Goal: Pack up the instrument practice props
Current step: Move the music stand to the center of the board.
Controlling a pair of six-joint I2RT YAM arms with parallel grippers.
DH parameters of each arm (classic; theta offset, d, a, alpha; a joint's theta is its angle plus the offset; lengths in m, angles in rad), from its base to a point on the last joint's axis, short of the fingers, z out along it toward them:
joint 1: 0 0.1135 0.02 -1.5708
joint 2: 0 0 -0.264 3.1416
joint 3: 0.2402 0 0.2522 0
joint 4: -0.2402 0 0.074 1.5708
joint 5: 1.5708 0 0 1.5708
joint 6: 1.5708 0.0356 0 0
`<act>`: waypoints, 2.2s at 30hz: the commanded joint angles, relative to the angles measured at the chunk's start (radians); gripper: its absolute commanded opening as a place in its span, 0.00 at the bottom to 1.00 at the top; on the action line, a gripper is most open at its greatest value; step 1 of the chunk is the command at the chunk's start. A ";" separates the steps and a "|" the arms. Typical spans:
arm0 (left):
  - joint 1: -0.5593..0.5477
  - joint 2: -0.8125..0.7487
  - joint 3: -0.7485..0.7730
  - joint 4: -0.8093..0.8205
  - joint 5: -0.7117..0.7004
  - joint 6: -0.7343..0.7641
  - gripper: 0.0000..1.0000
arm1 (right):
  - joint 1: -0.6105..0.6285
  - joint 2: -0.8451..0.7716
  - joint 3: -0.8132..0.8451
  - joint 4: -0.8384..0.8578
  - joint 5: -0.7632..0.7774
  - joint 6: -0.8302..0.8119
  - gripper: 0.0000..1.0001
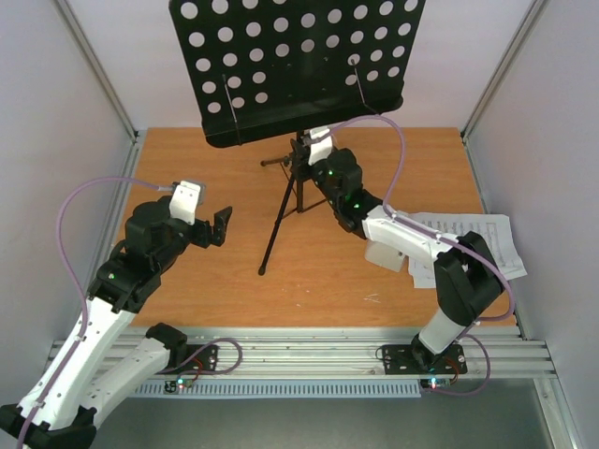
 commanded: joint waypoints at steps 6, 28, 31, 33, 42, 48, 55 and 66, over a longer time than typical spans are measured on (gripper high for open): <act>0.006 -0.022 -0.005 0.016 0.011 -0.002 0.99 | 0.006 -0.182 -0.083 -0.020 -0.119 0.059 0.01; 0.007 -0.029 0.008 0.023 0.031 -0.007 0.99 | 0.022 -0.329 -0.193 -0.144 -0.420 0.159 0.01; 0.007 -0.028 0.005 0.024 0.029 -0.005 0.99 | 0.031 -0.340 -0.203 -0.143 -0.428 0.170 0.01; 0.007 -0.025 0.005 0.024 0.028 -0.004 0.99 | 0.036 -0.346 -0.209 -0.141 -0.438 0.178 0.01; 0.007 -0.018 0.007 0.018 0.036 -0.007 0.99 | 0.056 -0.353 -0.230 -0.148 -0.447 0.190 0.01; 0.007 -0.048 -0.023 0.041 0.160 -0.198 0.97 | 0.057 -0.356 -0.238 -0.168 -0.432 0.177 0.23; 0.007 -0.038 -0.146 0.197 0.293 -0.442 0.96 | 0.056 -0.399 -0.273 -0.204 -0.407 0.158 0.52; 0.004 0.182 -0.116 0.374 0.626 -0.458 0.82 | 0.055 -0.596 -0.409 -0.272 -0.265 0.158 0.85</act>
